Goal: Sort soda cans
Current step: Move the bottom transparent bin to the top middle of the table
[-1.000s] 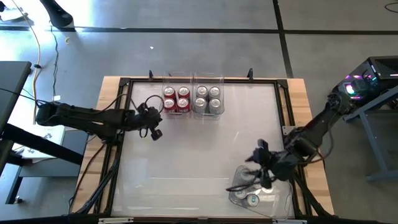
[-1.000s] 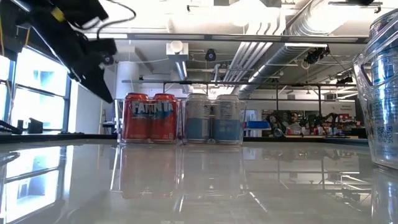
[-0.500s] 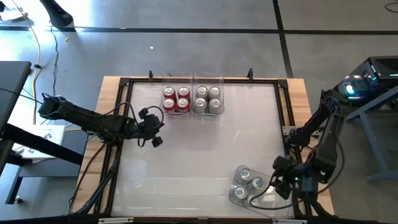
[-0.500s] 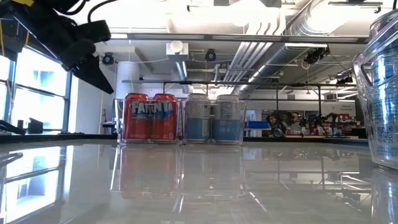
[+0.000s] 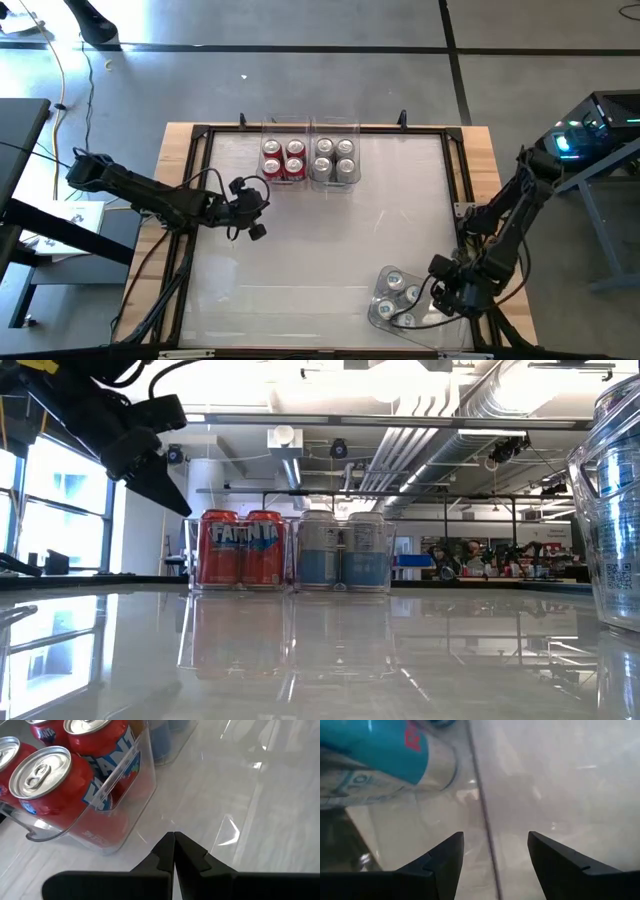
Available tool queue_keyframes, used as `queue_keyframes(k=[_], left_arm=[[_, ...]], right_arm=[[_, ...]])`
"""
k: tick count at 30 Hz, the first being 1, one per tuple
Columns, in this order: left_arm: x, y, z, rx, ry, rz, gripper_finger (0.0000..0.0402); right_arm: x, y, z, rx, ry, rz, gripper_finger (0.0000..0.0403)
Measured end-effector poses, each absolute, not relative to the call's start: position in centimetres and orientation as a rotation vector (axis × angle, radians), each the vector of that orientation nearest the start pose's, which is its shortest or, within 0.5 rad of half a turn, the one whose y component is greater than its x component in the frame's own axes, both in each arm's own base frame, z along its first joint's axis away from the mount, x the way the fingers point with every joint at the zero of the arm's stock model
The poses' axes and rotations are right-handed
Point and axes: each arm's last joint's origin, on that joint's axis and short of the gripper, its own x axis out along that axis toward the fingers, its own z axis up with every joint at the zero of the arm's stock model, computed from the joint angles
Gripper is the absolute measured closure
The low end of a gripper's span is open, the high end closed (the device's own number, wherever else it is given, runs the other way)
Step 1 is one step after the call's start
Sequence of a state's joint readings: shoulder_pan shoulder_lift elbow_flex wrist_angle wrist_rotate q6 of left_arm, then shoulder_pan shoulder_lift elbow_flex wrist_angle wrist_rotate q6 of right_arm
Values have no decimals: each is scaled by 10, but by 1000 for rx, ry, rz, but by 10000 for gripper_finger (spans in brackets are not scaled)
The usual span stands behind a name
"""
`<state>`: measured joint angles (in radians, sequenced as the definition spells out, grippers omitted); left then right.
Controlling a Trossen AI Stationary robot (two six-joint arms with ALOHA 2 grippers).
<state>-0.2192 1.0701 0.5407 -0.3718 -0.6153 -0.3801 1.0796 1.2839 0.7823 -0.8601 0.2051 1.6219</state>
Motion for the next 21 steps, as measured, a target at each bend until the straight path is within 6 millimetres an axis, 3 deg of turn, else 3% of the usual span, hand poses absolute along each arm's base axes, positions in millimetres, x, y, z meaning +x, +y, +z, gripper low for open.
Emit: queue_keyframes(k=[5,12,21], left_arm=[[195,-26,190,16,726,508,401],[198,-27,191,25,709,497,401],[199,-27,192,15,698,488,401]], right_arm=[[110,174,183,546,1327,-268,233],[132,158,182,437,1317,-226,381],[164,120,182,233,1329,-156,398]])
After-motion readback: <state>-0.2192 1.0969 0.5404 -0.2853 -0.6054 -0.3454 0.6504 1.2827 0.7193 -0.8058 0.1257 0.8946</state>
